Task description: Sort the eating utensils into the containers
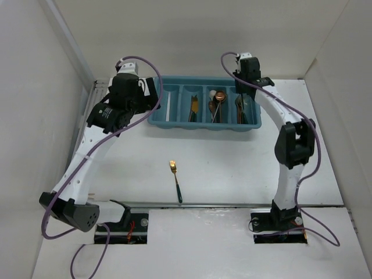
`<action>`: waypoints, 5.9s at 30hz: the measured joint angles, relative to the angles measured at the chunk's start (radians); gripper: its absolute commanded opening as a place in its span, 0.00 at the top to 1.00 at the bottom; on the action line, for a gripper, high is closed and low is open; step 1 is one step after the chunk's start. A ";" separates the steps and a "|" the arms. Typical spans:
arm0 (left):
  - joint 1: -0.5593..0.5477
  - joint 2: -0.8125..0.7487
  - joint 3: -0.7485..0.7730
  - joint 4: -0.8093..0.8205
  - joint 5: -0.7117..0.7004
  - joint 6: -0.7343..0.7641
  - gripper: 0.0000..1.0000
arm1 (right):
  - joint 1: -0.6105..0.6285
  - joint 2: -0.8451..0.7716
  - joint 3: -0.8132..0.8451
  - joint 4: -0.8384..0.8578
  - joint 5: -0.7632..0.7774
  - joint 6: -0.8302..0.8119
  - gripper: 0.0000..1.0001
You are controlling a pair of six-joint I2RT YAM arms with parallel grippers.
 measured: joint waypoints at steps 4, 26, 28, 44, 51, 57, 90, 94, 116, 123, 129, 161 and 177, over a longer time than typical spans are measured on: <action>0.000 -0.043 -0.040 0.011 -0.089 0.042 0.00 | -0.045 0.135 0.006 -0.100 0.023 0.011 0.72; -0.244 0.141 -0.567 -0.051 0.383 0.045 0.00 | 0.168 -0.416 -0.287 -0.172 0.237 0.124 0.17; -0.283 0.166 -0.566 -0.041 0.384 0.036 0.00 | 0.172 -0.462 -0.336 -0.176 0.255 0.150 0.17; -0.415 0.420 -0.537 -0.055 0.328 -0.059 0.54 | 0.185 -0.670 -0.465 -0.196 0.374 0.238 0.17; -0.476 0.451 -0.528 -0.087 0.348 -0.081 1.00 | 0.185 -0.691 -0.470 -0.195 0.415 0.245 0.16; -0.475 0.492 -0.478 -0.130 0.346 -0.082 1.00 | 0.185 -0.701 -0.470 -0.195 0.431 0.238 0.16; -0.270 0.171 0.344 0.123 0.330 0.024 1.00 | 0.366 -0.588 -0.358 0.236 -0.409 -0.123 0.27; -0.266 0.163 0.315 0.148 0.329 0.009 1.00 | 0.372 -0.554 -0.345 0.247 -0.436 -0.088 0.66; -0.244 0.124 0.216 0.132 0.180 0.034 0.00 | 0.091 -0.317 -0.192 0.074 -0.047 0.008 1.00; -0.237 0.077 0.149 0.108 0.139 0.047 0.00 | 0.026 -0.044 -0.161 -0.142 0.068 0.026 0.74; -0.228 0.064 0.078 0.099 0.138 0.047 0.00 | 0.012 -0.001 -0.161 -0.205 0.093 0.049 0.72; -0.098 0.387 -0.405 -0.023 0.402 0.128 0.00 | 0.114 -0.309 -0.253 -0.209 0.158 0.071 0.05; 0.105 0.280 -0.411 -0.003 0.382 0.215 0.00 | -0.119 -0.621 -0.454 -0.246 0.102 0.090 0.00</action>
